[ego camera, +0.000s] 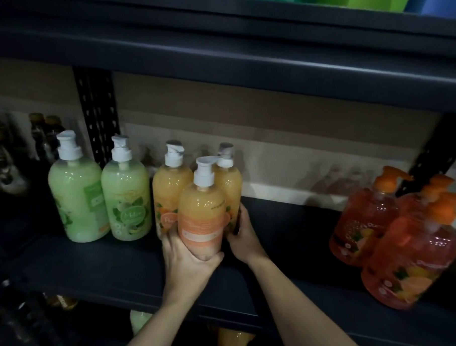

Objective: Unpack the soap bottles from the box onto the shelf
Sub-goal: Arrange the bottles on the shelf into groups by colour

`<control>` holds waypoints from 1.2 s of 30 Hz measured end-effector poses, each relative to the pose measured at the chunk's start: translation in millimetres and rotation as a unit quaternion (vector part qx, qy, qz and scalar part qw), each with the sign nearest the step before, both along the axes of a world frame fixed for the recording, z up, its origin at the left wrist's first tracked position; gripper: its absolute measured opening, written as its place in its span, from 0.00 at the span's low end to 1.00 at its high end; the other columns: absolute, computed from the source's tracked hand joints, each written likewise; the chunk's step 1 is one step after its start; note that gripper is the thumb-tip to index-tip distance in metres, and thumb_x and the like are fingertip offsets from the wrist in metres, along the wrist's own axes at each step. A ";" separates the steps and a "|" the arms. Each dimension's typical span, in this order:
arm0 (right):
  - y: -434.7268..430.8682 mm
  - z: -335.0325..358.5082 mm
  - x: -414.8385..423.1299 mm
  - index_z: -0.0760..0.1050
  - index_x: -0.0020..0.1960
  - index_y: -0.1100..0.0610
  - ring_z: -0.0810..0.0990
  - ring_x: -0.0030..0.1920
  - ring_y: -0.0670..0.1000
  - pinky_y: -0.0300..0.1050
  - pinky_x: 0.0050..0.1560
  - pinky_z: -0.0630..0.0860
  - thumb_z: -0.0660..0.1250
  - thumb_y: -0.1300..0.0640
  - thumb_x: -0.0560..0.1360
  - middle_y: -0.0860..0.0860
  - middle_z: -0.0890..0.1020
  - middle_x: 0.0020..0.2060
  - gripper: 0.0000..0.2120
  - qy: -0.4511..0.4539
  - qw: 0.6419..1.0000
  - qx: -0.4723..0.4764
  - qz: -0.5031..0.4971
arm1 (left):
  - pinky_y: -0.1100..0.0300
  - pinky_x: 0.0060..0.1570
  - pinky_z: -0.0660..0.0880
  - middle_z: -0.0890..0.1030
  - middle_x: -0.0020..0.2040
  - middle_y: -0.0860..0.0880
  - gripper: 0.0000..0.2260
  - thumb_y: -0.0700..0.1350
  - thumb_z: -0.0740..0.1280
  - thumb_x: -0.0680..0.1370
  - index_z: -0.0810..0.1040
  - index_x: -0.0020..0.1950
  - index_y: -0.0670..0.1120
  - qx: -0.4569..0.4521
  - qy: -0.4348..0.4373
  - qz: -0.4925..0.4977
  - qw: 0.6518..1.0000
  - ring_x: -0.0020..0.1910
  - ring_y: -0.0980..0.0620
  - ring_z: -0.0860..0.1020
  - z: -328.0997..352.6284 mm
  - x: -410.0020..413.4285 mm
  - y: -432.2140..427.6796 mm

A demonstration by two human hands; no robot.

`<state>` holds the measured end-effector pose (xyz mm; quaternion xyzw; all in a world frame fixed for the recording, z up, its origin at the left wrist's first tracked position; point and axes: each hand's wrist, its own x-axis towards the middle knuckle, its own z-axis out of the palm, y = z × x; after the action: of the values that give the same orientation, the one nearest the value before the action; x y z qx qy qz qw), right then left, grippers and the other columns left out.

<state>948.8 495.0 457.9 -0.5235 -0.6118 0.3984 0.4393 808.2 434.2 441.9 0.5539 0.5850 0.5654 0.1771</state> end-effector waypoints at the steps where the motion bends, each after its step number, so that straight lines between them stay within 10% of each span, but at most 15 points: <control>1: -0.2 -1.1 -0.4 0.55 0.77 0.44 0.73 0.62 0.35 0.41 0.67 0.71 0.66 0.58 0.78 0.41 0.76 0.64 0.32 0.001 1.000 0.006 -0.005 | 0.49 0.74 0.59 0.58 0.74 0.48 0.53 0.52 0.82 0.56 0.54 0.73 0.56 -0.001 0.002 0.001 1.000 0.76 0.46 0.56 0.1 0.1 0.1; 8: -10.4 -5.9 19.8 0.55 0.77 0.46 0.71 0.54 0.28 0.20 0.47 0.69 0.68 0.56 0.78 0.41 0.74 0.63 0.33 0.005 1.000 0.005 -0.012 | 0.46 0.72 0.63 0.58 0.74 0.46 0.53 0.55 0.82 0.55 0.55 0.72 0.56 -0.019 0.006 0.004 1.000 0.75 0.46 0.60 -0.5 -2.4 0.3; 18: -29.7 -6.4 89.2 0.57 0.76 0.51 0.76 0.64 0.44 0.47 0.68 0.72 0.72 0.57 0.75 0.45 0.76 0.64 0.36 -0.008 0.999 -0.014 -0.033 | 0.45 0.71 0.64 0.60 0.72 0.46 0.53 0.54 0.83 0.55 0.56 0.72 0.52 -0.029 -0.001 0.004 1.000 0.73 0.44 0.62 -2.2 -1.2 0.5; 28: -35.0 -0.5 106.9 0.58 0.76 0.49 0.75 0.66 0.46 0.54 0.70 0.70 0.74 0.48 0.71 0.46 0.77 0.65 0.40 0.020 0.999 -0.030 -0.028 | 0.58 0.68 0.62 0.60 0.74 0.50 0.53 0.51 0.84 0.59 0.58 0.76 0.51 -0.053 -0.047 -0.081 0.994 0.71 0.51 0.64 3.5 -9.5 -8.7; 33: -31.4 -5.1 94.3 0.63 0.69 0.48 0.81 0.56 0.40 0.36 0.53 0.79 0.78 0.68 0.66 0.46 0.80 0.58 0.39 0.050 0.996 -0.001 -0.070 | 0.47 0.69 0.69 0.63 0.74 0.53 0.57 0.65 0.82 0.48 0.59 0.73 0.63 -0.106 -0.136 -0.146 0.974 0.70 0.51 0.69 -1.0 -27.6 -7.8; 36: -31.0 -9.5 79.3 0.63 0.70 0.49 0.81 0.56 0.47 0.46 0.57 0.80 0.84 0.59 0.59 0.48 0.80 0.58 0.46 0.036 0.989 0.020 -0.140 | 0.55 0.66 0.70 0.68 0.72 0.51 0.52 0.59 0.82 0.50 0.61 0.69 0.64 -0.100 -0.165 -0.171 0.966 0.67 0.55 0.72 -3.7 -28.3 -7.7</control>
<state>1028.1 464.1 448.5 -0.5806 -0.5243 0.3392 0.5224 780.0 426.5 438.2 0.5241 0.4978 0.5492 0.4193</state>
